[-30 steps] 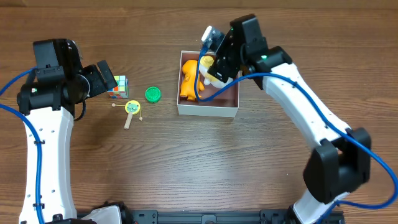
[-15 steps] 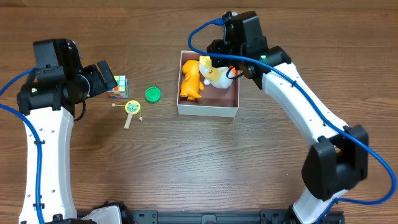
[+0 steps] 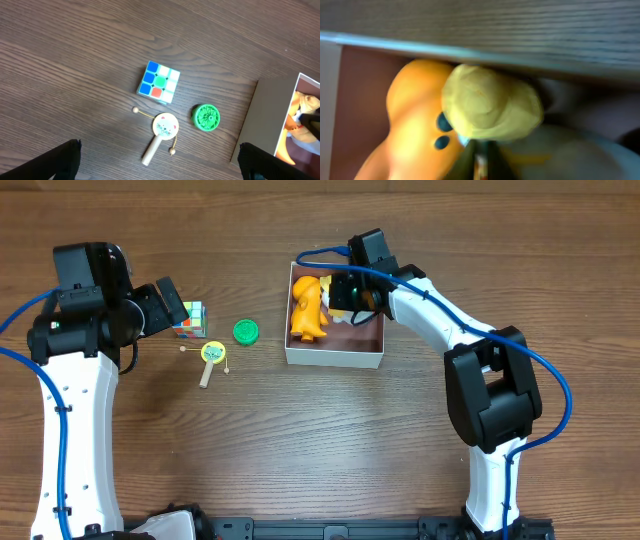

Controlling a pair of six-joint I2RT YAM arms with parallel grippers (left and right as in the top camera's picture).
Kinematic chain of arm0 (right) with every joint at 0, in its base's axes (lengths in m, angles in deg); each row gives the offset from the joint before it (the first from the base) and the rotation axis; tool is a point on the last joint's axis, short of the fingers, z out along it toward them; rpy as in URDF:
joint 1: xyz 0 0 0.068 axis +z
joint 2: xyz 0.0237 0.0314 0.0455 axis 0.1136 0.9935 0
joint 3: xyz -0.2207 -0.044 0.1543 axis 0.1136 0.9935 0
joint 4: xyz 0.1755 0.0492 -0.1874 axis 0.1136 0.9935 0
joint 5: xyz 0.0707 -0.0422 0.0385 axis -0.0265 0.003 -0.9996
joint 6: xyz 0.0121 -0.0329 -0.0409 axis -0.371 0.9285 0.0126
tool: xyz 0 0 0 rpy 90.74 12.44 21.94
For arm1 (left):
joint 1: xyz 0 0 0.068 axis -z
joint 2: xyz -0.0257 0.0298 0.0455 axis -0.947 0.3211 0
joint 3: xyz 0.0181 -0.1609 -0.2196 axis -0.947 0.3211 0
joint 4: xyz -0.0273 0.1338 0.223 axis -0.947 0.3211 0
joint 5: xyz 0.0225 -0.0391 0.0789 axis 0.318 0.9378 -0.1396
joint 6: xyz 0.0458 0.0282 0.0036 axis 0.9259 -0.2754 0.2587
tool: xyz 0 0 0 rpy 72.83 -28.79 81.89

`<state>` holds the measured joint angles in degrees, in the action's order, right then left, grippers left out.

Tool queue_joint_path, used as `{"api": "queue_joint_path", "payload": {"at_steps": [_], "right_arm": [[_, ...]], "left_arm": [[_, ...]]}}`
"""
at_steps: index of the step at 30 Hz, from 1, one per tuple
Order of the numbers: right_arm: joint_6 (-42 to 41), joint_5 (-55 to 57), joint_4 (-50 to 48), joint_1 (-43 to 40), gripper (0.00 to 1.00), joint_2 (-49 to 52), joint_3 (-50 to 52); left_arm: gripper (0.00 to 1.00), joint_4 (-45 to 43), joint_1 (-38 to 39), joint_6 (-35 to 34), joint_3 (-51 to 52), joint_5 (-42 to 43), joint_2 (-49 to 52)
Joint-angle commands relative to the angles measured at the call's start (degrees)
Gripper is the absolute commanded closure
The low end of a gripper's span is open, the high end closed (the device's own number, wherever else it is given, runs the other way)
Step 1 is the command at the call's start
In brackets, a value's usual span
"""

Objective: Pack container

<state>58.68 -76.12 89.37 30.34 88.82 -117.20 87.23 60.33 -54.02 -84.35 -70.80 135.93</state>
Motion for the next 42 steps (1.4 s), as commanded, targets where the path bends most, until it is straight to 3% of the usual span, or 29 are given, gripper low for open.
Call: {"api": "queue_joint_path", "payload": {"at_steps": [1, 3, 6, 15, 20, 26, 28, 30, 32, 42], "right_arm": [[4.5, 0.3, 2.3, 0.1, 0.73, -0.2, 0.3], [5.1, 0.2, 2.8, 0.1, 0.59, -3.3, 0.3], [5.4, 0.2, 3.8, 0.1, 0.51, -8.7, 0.3], [5.2, 2.3, 15.3, -0.1, 0.47, -31.8, 0.3], [1.5, 5.5, 23.5, -0.1, 0.36, -39.7, 0.3], [-1.7, 13.8, 32.5, -0.5, 0.26, -44.0, 0.3], [-4.2, 13.7, 35.1, -1.7, 0.21, -44.1, 0.3], [-6.7, 13.7, 36.9, -3.2, 0.17, -44.1, 0.3], [-7.9, 13.3, 37.5, -4.4, 0.15, -44.1, 0.3], [-7.9, 11.4, 41.5, -5.3, 0.12, -44.1, 0.4]], "left_arm": [[0.00, -0.1, -0.3, 1.7, -1.3, -0.2, -0.3], [0.00, -0.1, -0.3, 1.7, -1.3, -0.2, -0.3], [0.00, -0.1, -0.3, 1.7, -1.3, -0.2, -0.3], [0.00, -0.1, -0.3, 1.7, -1.3, -0.2, -0.3], [0.00, -0.1, -0.3, 1.6, -1.3, -0.2, -0.3], [0.00, -0.9, -0.3, -8.2, -1.3, 1.2, -0.3], [0.00, -2.9, 0.0, -7.1, -1.3, 2.0, 0.1], [0.10, -4.0, 1.1, -4.6, -1.3, 0.8, 1.8], [0.13, -4.6, 2.1, -3.6, -1.3, -0.2, 4.3], [0.06, -8.4, 3.1, 7.2, -3.1, -0.2, 23.1]]}}
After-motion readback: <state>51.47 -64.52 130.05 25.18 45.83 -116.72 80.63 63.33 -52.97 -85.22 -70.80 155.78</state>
